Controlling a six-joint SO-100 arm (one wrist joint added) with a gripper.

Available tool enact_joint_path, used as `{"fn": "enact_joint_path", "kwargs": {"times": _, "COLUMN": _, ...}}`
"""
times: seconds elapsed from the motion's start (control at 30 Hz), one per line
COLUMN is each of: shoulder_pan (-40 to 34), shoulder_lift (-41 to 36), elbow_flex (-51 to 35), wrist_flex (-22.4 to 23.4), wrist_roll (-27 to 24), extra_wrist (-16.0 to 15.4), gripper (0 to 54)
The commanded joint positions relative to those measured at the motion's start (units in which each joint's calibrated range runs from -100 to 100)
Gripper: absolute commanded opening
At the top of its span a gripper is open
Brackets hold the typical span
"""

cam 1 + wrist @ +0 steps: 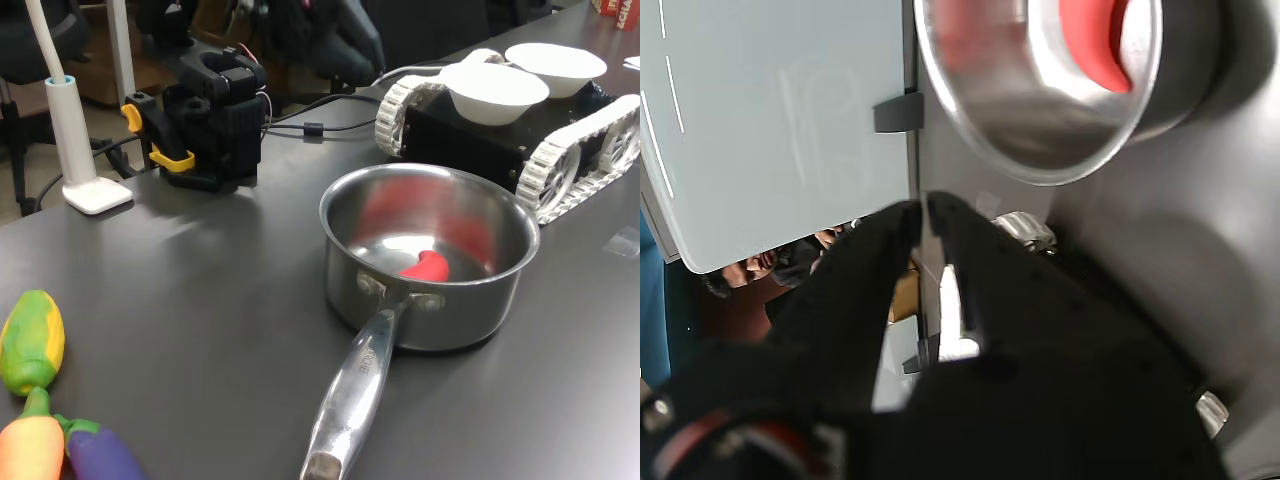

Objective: Pick up the chilli and place them in the pan

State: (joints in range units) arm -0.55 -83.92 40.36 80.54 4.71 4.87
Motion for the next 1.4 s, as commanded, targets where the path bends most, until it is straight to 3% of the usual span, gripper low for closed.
{"fn": "enact_joint_path", "kwargs": {"times": 0.0, "shoulder_pan": 2.50, "shoulder_lift": -2.92, "elbow_flex": 2.39, "wrist_flex": 0.62, "wrist_roll": -0.29, "extra_wrist": -0.67, "gripper": 0.0}}
{"fn": "enact_joint_path", "kwargs": {"times": 0.67, "shoulder_pan": 1.70, "shoulder_lift": -11.44, "elbow_flex": 19.75, "wrist_flex": 1.04, "wrist_roll": 1.07, "extra_wrist": -0.83, "gripper": 0.0}}
{"fn": "enact_joint_path", "kwargs": {"times": 1.03, "shoulder_pan": 0.66, "shoulder_lift": -11.52, "elbow_flex": 30.74, "wrist_flex": -4.50, "wrist_roll": 1.22, "extra_wrist": -1.42, "gripper": 0.0}}
{"fn": "enact_joint_path", "kwargs": {"times": 1.27, "shoulder_pan": -1.17, "shoulder_lift": -11.52, "elbow_flex": 32.20, "wrist_flex": -4.50, "wrist_roll": 0.73, "extra_wrist": -1.42, "gripper": 0.0}}
{"fn": "enact_joint_path", "kwargs": {"times": 1.37, "shoulder_pan": -1.17, "shoulder_lift": -11.52, "elbow_flex": 34.47, "wrist_flex": -7.06, "wrist_roll": 0.39, "extra_wrist": -1.42, "gripper": 0.0}}
